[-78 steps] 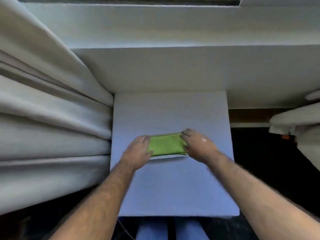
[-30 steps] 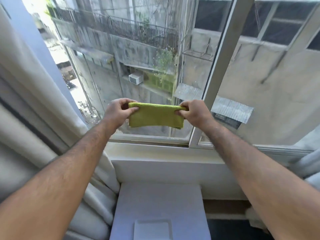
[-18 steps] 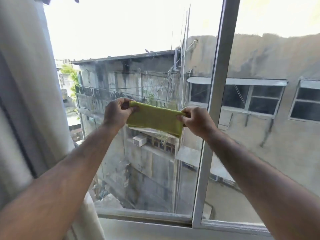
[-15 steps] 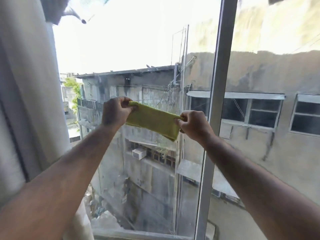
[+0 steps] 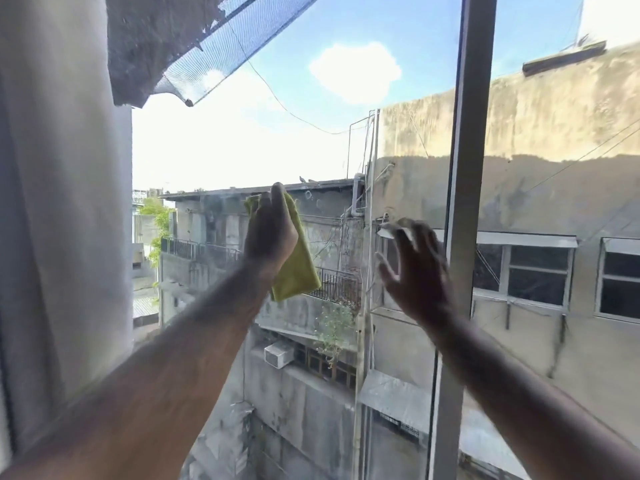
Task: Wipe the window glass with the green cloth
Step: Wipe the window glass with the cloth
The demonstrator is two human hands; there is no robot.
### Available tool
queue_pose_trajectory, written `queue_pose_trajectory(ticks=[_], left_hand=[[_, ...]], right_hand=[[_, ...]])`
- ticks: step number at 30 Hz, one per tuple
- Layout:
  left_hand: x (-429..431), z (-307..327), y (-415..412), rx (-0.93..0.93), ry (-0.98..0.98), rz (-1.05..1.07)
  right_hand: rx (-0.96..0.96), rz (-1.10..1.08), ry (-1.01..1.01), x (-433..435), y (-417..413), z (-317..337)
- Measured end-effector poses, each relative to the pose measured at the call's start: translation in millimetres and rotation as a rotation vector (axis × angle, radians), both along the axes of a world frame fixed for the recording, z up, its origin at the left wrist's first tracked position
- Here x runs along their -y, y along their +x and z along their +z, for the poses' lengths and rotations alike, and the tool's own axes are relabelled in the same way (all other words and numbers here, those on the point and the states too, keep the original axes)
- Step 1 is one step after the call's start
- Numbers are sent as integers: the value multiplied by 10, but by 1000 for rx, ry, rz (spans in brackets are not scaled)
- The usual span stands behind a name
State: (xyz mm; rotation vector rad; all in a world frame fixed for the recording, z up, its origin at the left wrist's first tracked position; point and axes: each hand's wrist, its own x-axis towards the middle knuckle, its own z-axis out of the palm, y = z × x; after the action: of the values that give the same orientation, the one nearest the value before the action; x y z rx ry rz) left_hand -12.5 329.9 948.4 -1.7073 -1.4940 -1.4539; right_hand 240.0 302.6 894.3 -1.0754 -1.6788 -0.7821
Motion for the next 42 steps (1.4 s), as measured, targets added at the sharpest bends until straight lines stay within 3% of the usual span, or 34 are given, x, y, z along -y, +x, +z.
queue_pose_trajectory(ticks=[3,7,15,18,21,23,26,30,33,35,40,42], left_hand=[[-104,-404,-30,-46,49,-48],[-320,-627,-104,-115,189,49],[-619,125,245,-129,349,70],[-754,-19,505,-404,395,41],[-816,-666,505,-764,393,-29],[-773,-1058,268,-876,387,-27],[-715,-1188,-160,-672,375,94],[-702,-542,-58,-223,344,216],[-719,-48,440,-216,399,175],[-771,44,754,-362,430,131],[-850,-530,715,-1131,417,-93],[-790,-716,349,-1191,375,-74]], right_hand=[[-131,-140,124,-168,604,110],[-141,-198,32,-432,898,1],[-172,-198,175,-779,946,-129],[-163,-188,239,-853,969,-150],[-170,-203,262,-863,969,-152],[-160,-201,267,-856,971,-149],[-160,-207,262,-839,958,-153],[-163,-219,249,-814,938,-144],[-164,-217,250,-813,941,-128],[-168,-218,251,-816,945,-122],[-157,-253,254,-809,938,-135],[-160,-247,262,-805,934,-134]])
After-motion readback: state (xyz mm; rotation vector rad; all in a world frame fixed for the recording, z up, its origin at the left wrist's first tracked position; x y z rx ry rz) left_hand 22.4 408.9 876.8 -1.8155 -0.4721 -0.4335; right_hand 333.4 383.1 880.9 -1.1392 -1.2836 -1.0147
